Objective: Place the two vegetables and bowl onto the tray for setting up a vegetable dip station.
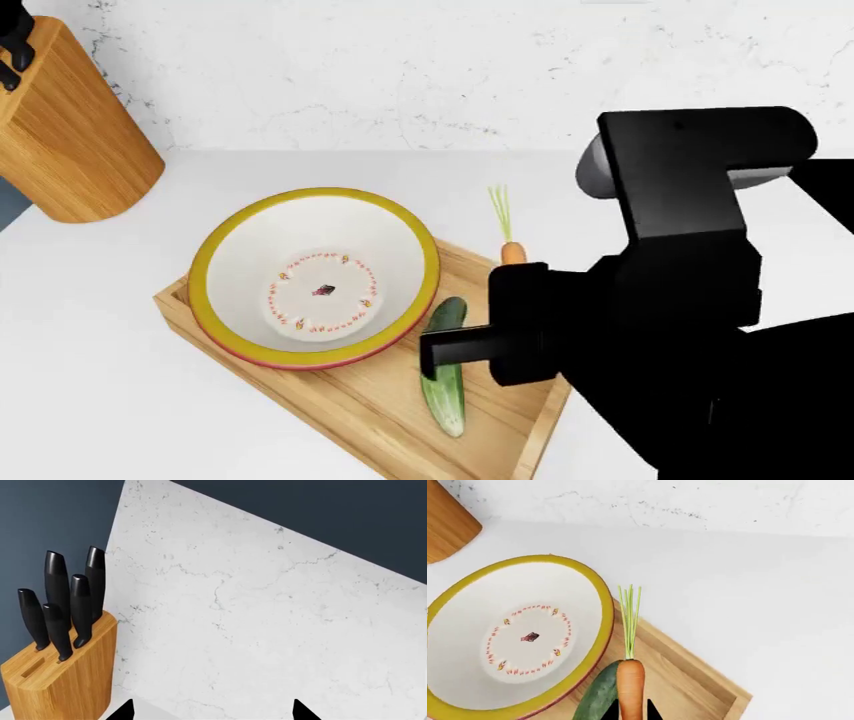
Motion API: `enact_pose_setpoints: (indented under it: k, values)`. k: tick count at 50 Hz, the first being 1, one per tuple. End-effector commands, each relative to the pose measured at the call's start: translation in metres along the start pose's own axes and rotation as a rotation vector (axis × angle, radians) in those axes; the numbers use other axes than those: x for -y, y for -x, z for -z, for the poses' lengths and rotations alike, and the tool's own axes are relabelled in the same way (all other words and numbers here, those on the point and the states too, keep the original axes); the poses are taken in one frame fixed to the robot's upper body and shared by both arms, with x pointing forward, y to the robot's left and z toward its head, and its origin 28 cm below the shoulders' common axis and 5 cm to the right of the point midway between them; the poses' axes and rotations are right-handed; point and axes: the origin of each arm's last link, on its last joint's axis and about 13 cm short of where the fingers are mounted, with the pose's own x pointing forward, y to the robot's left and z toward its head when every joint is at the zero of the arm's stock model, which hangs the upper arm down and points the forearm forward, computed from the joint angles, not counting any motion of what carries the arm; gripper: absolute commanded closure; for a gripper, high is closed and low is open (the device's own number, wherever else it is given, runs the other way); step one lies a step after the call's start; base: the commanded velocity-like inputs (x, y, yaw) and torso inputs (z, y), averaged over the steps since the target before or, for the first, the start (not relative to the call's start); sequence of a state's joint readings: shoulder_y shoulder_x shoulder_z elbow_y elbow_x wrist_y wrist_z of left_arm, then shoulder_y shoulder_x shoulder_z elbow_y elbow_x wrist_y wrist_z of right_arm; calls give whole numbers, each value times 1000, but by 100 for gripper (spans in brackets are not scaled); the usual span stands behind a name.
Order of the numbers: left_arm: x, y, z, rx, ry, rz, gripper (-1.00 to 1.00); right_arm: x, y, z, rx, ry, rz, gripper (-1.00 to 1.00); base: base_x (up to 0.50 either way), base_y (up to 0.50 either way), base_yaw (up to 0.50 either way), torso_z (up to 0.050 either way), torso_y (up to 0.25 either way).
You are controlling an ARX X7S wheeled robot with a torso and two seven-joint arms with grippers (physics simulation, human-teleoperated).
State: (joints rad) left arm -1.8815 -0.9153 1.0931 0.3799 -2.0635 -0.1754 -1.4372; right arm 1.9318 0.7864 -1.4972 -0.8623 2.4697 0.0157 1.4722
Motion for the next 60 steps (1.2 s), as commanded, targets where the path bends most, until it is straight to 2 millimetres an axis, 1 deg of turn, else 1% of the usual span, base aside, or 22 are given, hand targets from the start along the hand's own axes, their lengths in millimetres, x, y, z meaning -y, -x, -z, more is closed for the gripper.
enact_pose_setpoints:
  k: [1, 2, 9, 13, 17, 30, 44, 52, 60]
  values:
    - [0, 0, 0, 1, 1, 2, -100, -12, 1, 8, -7, 96, 71, 100, 0, 0, 0, 0, 0]
    - [0, 0, 0, 2, 1, 0, -100, -13, 0, 8, -2, 119, 85, 100, 0, 0, 0, 0, 0]
    - [0, 0, -1, 4, 1, 1, -100, -19, -3, 12, -9, 120, 87, 100, 0, 0, 0, 0, 0]
    - [0, 1, -1, 3, 2, 2, -100, -20, -7, 19, -32, 140, 103, 100, 0, 0, 0, 0, 0]
    - [0, 0, 0, 1, 1, 3, -100, -22, -7, 22, -45, 145, 117, 100, 0, 0, 0, 0, 0]
    - [0, 1, 0, 0, 0, 1, -100, -21, -14, 29, -64, 148, 141, 100, 0, 0, 0, 0, 0]
    - [0, 1, 0, 0, -2, 1, -100, -23, -11, 33, -86, 136, 128, 100, 0, 0, 0, 0, 0]
    - [1, 0, 0, 2, -1, 0, -100, -27, -10, 35, -92, 87, 108, 100, 0, 0, 0, 0, 0]
    - [0, 1, -1, 2, -1, 0, -100, -31, -5, 32, -89, 47, 91, 100, 0, 0, 0, 0, 0]
